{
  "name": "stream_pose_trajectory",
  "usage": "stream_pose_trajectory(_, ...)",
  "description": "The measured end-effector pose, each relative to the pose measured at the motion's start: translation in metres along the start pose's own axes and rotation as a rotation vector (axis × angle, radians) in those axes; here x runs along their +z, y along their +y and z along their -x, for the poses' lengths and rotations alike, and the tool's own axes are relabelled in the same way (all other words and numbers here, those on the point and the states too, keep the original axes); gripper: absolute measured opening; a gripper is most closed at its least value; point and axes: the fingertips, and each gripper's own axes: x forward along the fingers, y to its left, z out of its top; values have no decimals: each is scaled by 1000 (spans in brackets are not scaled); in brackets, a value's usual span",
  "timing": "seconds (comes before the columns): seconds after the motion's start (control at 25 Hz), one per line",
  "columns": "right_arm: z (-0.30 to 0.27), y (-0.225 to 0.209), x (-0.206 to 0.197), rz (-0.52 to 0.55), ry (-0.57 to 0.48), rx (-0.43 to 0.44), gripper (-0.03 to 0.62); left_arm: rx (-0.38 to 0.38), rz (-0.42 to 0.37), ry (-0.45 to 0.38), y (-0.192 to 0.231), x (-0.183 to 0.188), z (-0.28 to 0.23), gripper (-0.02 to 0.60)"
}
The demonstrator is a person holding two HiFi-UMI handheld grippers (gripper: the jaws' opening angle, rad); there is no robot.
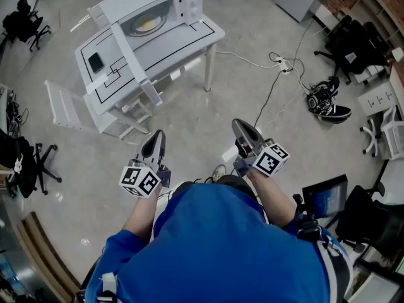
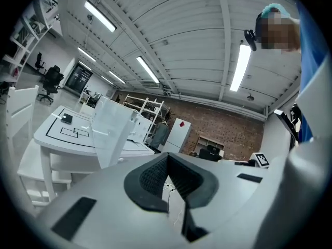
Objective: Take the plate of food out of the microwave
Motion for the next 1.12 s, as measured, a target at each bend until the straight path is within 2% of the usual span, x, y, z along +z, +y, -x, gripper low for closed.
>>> stream_pose_trajectory(0.2, 5, -33, 29, -21, 10, 23, -8, 6, -5, 10, -26, -15, -43, 9)
stream_pose_trajectory(0.48, 2, -64, 56, -53, 13, 36, -8, -23, -20, 35, -50, -24, -90, 9)
stream_pose_trajectory(0.88, -34, -114, 92, -67, 14, 11, -8, -54, -13, 57, -40, -28, -174, 9)
stream_pose_trajectory(1.12, -79, -141, 119, -59, 46, 8, -8, -59, -4, 41, -22, -12, -234, 9)
